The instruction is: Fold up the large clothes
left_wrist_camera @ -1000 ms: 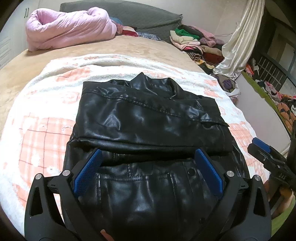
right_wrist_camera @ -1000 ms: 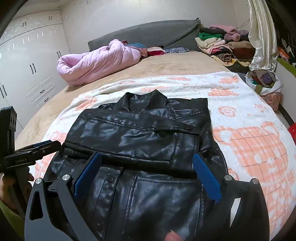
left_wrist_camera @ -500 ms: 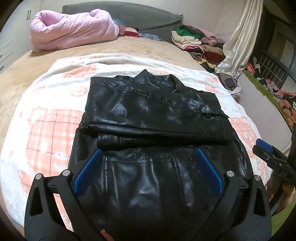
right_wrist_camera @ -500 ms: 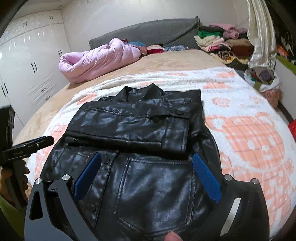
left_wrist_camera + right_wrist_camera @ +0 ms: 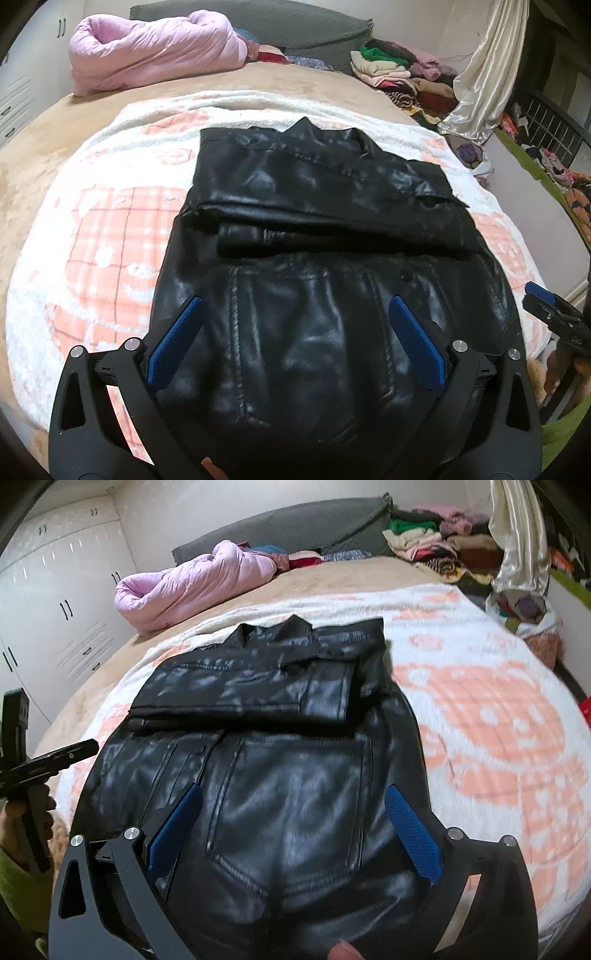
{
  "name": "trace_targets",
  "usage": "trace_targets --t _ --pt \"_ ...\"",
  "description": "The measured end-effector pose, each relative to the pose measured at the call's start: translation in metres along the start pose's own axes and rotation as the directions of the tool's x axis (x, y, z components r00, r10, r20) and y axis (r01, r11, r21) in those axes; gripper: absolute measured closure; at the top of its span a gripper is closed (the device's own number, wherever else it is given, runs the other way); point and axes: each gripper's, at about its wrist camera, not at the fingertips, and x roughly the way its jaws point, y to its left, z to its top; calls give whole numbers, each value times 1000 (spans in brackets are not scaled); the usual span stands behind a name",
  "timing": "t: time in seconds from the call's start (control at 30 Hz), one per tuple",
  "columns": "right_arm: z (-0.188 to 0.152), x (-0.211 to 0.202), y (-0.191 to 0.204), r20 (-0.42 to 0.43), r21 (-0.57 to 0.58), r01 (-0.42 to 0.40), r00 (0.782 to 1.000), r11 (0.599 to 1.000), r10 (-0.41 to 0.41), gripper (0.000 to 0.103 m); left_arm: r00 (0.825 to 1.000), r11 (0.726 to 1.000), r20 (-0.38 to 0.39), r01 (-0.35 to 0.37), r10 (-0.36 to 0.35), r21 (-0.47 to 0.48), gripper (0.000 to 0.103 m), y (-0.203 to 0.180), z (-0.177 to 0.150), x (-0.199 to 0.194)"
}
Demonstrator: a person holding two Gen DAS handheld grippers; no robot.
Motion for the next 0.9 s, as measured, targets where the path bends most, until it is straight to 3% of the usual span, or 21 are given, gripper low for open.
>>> trace_targets --t 0.9 --pt "-62 -12 -28 -177 1 63 982 998 -62 5 998 999 -34 -47 46 -16 10 28 -37 -24"
